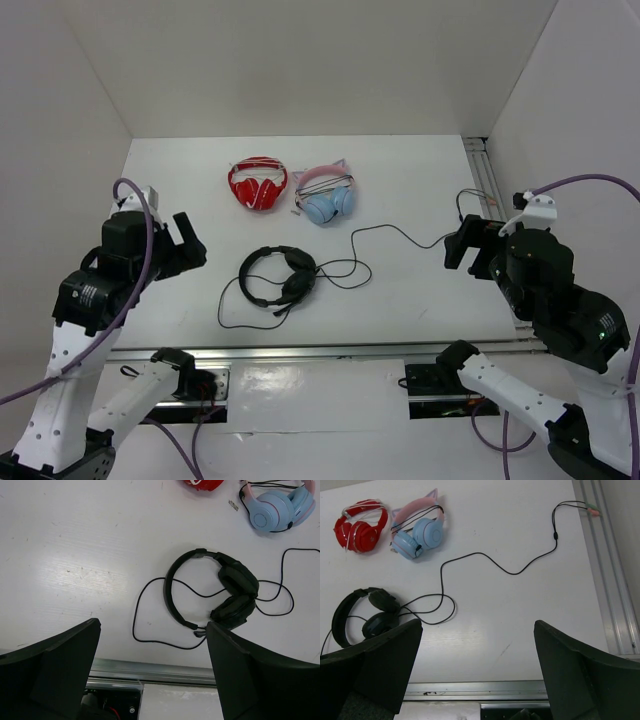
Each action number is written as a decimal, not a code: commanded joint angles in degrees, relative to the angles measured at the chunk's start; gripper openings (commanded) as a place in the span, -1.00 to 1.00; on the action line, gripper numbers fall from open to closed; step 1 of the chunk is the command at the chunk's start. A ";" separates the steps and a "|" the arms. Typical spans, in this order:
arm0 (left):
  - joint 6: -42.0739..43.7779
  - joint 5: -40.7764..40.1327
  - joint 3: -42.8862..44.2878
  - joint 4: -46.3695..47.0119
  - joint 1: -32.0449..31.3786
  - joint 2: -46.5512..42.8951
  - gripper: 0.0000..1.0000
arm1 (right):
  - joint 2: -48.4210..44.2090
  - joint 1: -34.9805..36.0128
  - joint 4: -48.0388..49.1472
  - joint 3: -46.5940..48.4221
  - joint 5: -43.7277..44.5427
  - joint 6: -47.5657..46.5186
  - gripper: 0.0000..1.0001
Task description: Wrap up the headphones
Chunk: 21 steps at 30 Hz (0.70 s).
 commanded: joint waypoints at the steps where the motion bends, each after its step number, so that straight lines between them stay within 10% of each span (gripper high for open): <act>1: 0.35 1.19 0.80 2.42 0.25 0.32 1.00 | -0.96 0.41 1.46 0.75 1.33 -1.18 1.00; 21: -15.47 14.38 -25.47 40.64 -1.41 26.48 1.00 | -4.56 0.41 13.32 -10.85 -15.79 -3.29 1.00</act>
